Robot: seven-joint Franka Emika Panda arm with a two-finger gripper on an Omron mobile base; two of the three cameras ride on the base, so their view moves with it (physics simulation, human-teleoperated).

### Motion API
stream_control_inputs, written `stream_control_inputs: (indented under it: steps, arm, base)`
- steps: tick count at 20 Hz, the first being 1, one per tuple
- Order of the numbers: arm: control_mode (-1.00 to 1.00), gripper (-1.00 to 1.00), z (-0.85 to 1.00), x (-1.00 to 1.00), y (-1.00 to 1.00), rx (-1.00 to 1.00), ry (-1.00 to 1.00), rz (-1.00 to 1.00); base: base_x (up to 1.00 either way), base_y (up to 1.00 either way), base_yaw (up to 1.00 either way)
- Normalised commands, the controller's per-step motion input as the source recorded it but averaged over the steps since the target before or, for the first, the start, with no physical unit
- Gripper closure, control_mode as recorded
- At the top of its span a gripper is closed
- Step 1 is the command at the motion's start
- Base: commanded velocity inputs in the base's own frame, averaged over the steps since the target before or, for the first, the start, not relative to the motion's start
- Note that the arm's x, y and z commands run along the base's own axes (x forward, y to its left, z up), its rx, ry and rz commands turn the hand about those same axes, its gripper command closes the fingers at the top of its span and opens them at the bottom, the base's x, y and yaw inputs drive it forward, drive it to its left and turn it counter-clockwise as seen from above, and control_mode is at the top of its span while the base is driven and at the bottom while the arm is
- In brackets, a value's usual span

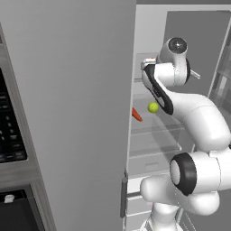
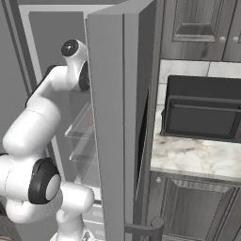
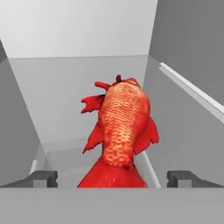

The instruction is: Open the fridge, remove the pear, carrot, and fish, and place them on any counter.

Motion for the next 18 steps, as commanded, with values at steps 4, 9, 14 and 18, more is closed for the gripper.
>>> stream_control_inputs:
  steps: [4, 9, 14, 18]
  arm:
    - [-1.00, -1.00, 0.00, 0.57, -0.16, 0.00, 0.00, -0.01]
    - [-1.00, -1.00, 0.00, 0.61, -0.15, 0.00, 0.00, 0.00]
    - [-1.00, -1.00, -0.11, 0.35, -0.08, 0.00, 0.01, -0.01]
    - [-1.00, -1.00, -0.36, 0.38, -0.19, 0.01, 0.02, 0.00]
  base:
    - [0.00, 0.00, 0.00]
    - [0.00, 0.00, 0.00]
    - [0.00, 0.00, 0.00]
    - [0.00, 0.00, 0.00]
